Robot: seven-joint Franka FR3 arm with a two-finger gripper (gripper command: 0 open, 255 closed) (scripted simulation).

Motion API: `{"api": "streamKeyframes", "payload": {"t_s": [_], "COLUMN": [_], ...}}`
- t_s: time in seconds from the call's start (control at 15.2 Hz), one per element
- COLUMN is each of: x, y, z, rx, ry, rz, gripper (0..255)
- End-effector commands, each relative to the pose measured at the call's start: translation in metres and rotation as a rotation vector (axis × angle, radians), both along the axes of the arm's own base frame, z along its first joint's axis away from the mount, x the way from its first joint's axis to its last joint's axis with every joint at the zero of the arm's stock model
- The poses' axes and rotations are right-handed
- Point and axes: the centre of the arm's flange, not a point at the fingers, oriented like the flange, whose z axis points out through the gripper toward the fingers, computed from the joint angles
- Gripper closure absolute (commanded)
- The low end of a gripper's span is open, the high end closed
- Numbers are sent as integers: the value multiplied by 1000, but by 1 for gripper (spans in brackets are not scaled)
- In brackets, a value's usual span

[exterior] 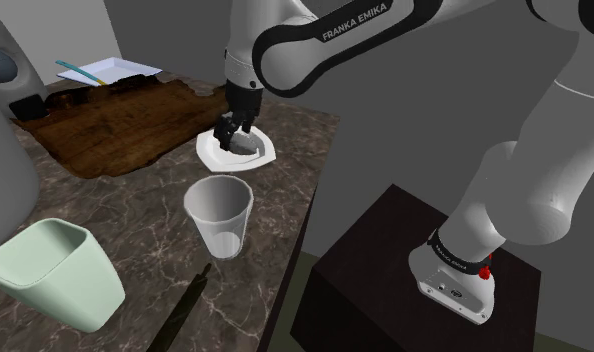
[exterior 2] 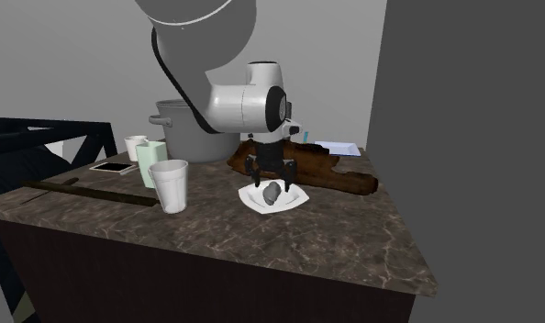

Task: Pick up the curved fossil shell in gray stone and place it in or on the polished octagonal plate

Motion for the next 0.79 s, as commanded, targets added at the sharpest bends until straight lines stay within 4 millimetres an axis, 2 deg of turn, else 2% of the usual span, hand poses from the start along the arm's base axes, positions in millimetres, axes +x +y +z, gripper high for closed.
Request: {"api": "streamKeyframes", "payload": {"t_s": [0.0,0.2,0.73], "x": [-2,-9,-9], "y": [-1,-4,-4], "z": [13,49,49], "rx": [0,0,0], "ry": [0,0,0], "rz": [0,0,0], "gripper": [0,0,0]}}
